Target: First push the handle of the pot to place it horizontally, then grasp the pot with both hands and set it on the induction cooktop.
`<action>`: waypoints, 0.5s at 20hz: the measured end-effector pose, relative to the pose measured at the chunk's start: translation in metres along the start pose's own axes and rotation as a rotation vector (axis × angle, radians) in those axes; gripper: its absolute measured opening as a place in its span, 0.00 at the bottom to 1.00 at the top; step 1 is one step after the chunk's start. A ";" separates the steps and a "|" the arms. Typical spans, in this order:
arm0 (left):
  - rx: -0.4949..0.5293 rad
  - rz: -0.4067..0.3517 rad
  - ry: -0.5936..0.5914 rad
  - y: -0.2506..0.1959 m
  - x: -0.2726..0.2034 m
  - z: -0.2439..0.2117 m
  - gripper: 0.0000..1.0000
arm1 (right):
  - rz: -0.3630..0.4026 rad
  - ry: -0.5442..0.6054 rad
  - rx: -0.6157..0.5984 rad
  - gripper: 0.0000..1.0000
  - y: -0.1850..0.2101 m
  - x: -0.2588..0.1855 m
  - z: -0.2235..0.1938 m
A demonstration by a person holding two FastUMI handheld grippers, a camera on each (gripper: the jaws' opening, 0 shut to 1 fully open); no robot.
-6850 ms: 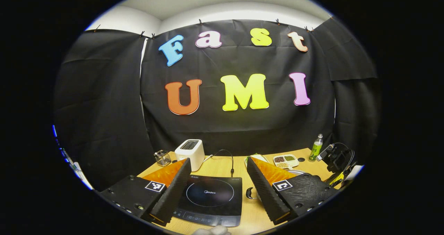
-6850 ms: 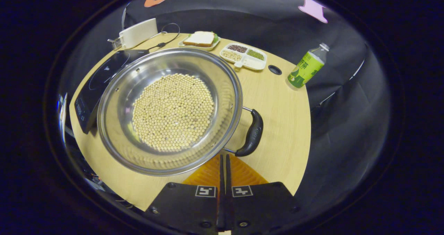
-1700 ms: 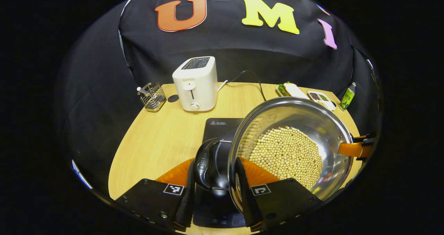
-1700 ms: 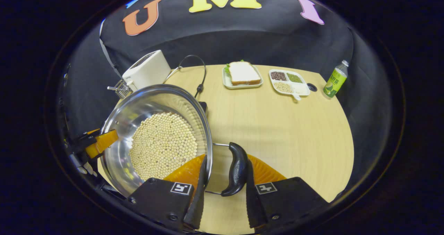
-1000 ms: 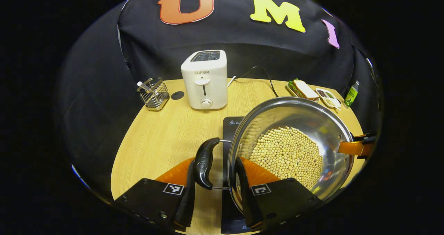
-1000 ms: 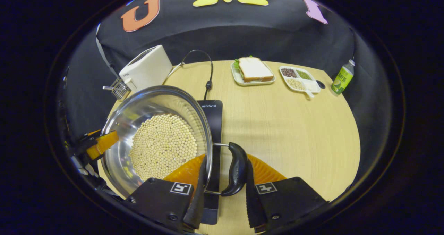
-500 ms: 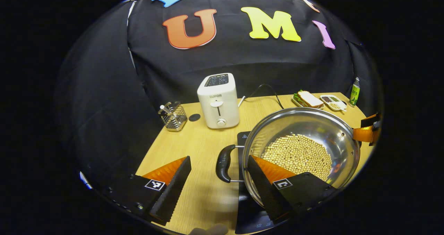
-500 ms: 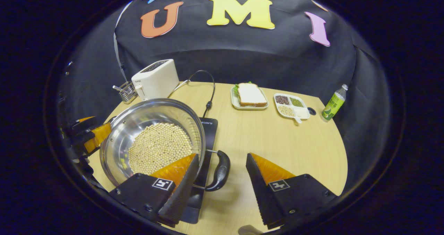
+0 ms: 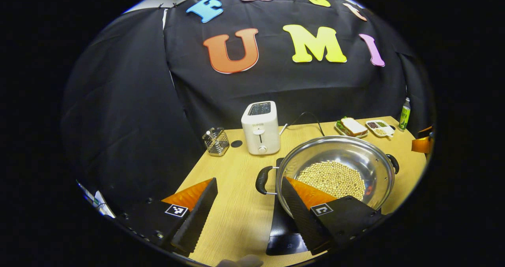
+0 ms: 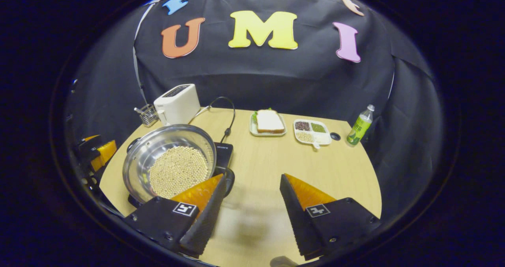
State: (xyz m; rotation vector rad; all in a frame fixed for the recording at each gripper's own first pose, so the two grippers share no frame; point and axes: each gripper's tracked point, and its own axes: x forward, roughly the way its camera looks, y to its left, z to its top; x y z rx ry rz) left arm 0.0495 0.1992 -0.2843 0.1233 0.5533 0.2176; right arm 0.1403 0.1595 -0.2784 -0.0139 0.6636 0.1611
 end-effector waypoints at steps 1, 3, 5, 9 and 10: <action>-0.008 -0.006 -0.012 -0.009 -0.011 0.006 0.96 | 0.000 -0.015 -0.003 0.86 -0.005 -0.008 0.003; -0.015 -0.026 -0.045 -0.026 -0.031 0.018 0.96 | -0.006 -0.051 -0.018 0.86 -0.018 -0.027 0.007; -0.018 -0.050 -0.082 -0.051 -0.051 0.034 0.96 | -0.002 -0.085 -0.037 0.89 -0.029 -0.046 0.013; -0.042 -0.086 -0.157 -0.096 -0.091 0.075 0.97 | 0.007 -0.156 -0.057 0.87 -0.056 -0.088 0.032; -0.048 -0.095 -0.181 -0.108 -0.102 0.088 0.96 | 0.007 -0.181 -0.062 0.90 -0.066 -0.098 0.040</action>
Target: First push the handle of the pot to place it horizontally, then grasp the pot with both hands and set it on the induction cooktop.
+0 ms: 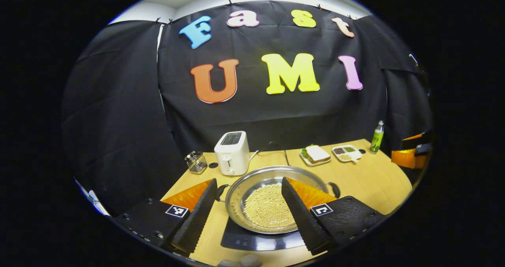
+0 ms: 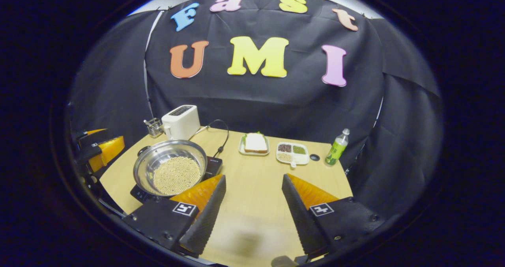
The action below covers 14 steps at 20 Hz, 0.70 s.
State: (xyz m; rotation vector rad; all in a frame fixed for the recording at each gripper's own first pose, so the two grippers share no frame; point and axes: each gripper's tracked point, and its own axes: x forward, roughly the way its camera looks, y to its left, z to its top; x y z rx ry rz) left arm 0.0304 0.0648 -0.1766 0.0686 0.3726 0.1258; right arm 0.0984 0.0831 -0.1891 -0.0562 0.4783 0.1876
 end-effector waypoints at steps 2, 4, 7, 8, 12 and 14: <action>0.000 -0.013 -0.051 -0.025 -0.014 0.027 0.96 | 0.000 -0.061 0.008 0.93 -0.018 -0.020 0.021; -0.005 -0.035 -0.106 -0.053 -0.022 0.055 0.96 | -0.007 -0.118 0.013 0.94 -0.037 -0.042 0.042; -0.021 -0.066 -0.170 -0.081 -0.039 0.094 0.96 | -0.012 -0.184 0.018 1.00 -0.064 -0.071 0.069; -0.016 -0.078 -0.192 -0.090 -0.046 0.109 0.96 | -0.015 -0.211 0.024 1.00 -0.071 -0.082 0.079; -0.010 -0.100 -0.284 -0.118 -0.067 0.161 0.96 | -0.066 -0.327 0.074 1.00 -0.110 -0.121 0.113; -0.034 -0.129 -0.301 -0.134 -0.077 0.173 0.96 | -0.083 -0.366 0.082 1.00 -0.126 -0.136 0.126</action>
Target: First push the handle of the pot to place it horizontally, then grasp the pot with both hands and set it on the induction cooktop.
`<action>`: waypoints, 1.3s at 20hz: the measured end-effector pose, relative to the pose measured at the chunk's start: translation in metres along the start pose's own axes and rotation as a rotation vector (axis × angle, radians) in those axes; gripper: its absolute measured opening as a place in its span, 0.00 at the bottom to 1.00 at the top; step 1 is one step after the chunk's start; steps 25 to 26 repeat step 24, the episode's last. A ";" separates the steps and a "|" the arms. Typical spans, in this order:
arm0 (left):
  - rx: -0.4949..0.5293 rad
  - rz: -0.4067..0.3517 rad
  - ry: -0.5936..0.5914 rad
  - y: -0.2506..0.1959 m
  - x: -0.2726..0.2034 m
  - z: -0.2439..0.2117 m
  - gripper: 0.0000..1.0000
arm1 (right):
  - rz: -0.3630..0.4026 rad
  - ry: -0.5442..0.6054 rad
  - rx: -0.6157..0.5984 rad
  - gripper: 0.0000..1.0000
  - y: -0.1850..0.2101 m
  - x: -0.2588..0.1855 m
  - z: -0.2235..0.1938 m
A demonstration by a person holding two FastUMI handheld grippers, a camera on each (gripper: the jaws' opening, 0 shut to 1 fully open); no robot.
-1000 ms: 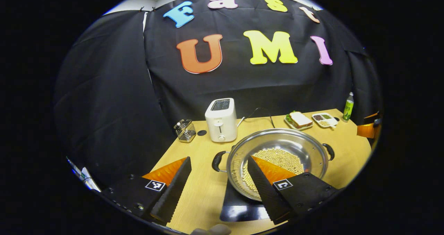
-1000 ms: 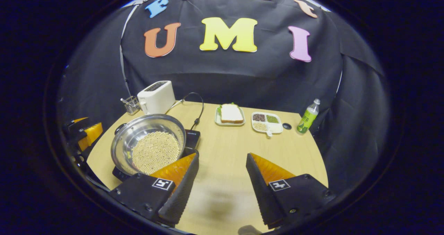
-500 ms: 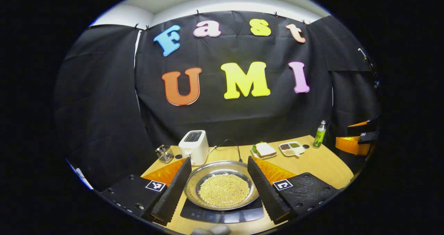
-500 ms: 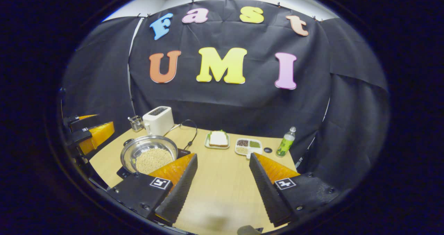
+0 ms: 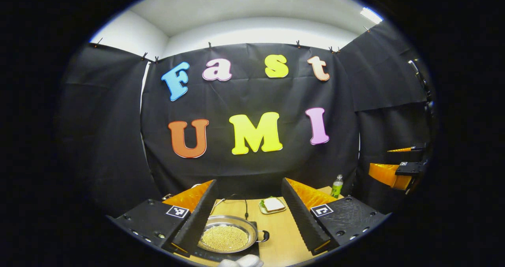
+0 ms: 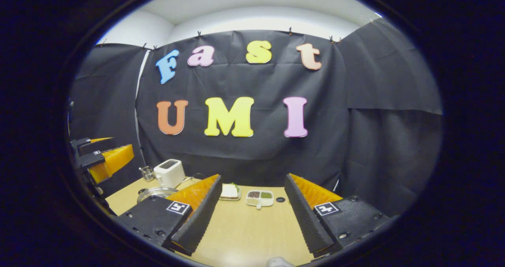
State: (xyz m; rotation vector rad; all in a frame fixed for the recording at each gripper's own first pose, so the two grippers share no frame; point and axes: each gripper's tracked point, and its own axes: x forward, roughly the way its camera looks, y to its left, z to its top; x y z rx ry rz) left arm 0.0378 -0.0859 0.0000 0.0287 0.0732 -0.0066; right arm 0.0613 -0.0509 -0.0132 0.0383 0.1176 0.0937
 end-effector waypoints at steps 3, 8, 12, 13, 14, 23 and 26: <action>-0.035 -0.022 -0.002 -0.016 -0.005 0.011 0.96 | -0.020 -0.052 -0.004 1.00 -0.018 -0.013 0.020; -0.046 -0.022 -0.018 -0.024 -0.009 0.024 0.96 | -0.049 -0.081 -0.003 1.00 -0.034 -0.028 0.031; -0.044 -0.001 -0.024 -0.018 -0.013 0.028 0.96 | -0.054 -0.078 0.020 0.99 -0.040 -0.028 0.027; -0.046 0.001 -0.023 -0.019 -0.014 0.028 0.96 | -0.055 -0.072 0.021 1.00 -0.041 -0.030 0.026; -0.047 0.003 -0.022 -0.019 -0.015 0.029 0.96 | -0.054 -0.075 0.021 1.00 -0.043 -0.033 0.029; -0.043 0.019 -0.037 -0.019 -0.019 0.037 0.96 | -0.056 -0.082 0.015 0.99 -0.060 -0.044 0.038; -0.042 0.020 -0.037 -0.020 -0.019 0.036 0.96 | -0.055 -0.084 0.012 1.00 -0.061 -0.045 0.039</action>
